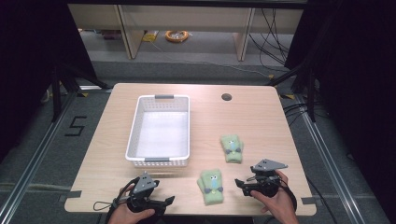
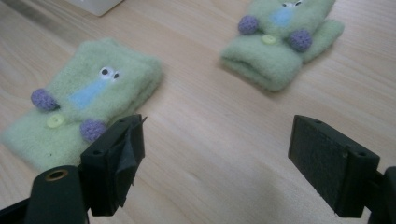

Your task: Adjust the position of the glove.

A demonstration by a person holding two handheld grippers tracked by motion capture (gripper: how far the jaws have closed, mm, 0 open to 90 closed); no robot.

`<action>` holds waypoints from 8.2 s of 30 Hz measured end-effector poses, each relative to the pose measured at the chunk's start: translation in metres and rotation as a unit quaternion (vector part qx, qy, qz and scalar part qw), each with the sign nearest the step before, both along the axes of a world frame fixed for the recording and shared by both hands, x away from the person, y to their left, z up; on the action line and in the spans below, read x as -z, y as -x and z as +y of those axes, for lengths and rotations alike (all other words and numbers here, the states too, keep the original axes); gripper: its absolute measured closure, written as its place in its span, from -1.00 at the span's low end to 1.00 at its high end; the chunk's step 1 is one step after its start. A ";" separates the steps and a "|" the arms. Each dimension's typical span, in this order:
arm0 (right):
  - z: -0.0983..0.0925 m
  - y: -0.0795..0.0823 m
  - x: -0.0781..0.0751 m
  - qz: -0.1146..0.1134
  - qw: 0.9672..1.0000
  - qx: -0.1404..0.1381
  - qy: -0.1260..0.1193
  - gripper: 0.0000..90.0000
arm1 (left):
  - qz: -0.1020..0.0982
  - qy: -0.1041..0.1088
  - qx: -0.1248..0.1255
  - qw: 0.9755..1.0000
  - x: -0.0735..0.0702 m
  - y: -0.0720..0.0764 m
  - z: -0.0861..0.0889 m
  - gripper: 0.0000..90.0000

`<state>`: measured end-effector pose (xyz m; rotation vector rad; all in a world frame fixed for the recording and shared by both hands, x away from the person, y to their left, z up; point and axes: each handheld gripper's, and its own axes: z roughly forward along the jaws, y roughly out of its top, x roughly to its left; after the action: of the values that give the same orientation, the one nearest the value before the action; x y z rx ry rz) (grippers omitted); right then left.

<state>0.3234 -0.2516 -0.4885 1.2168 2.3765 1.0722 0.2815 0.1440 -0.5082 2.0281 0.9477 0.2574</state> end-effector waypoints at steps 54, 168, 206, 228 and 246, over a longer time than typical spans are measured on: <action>0.047 -0.029 -0.022 -0.009 0.992 -0.125 0.008 0.04 | 0.007 0.013 0.092 0.996 -0.015 0.004 -0.075 -0.39; 0.040 -0.132 -0.005 0.082 0.992 0.044 0.087 -0.19 | 0.010 0.004 0.069 0.998 -0.019 -0.014 -0.053 -0.33; 0.025 -0.080 -0.044 0.029 0.999 0.003 0.014 0.81 | 0.019 0.012 0.054 0.998 -0.014 -0.016 -0.049 -0.30; 0.027 -0.029 -0.058 0.031 0.999 -0.008 -0.022 0.80 | 0.014 0.006 0.048 0.999 -0.015 -0.017 -0.048 -0.30; 0.051 0.004 -0.033 0.073 0.997 -0.038 -0.002 0.77 | 0.014 -0.004 0.056 0.998 -0.014 -0.018 -0.049 -0.30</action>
<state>0.3198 -0.2005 -0.4551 1.2570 2.5501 1.0436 0.2994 0.0951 -0.4944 2.0897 0.8476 0.1732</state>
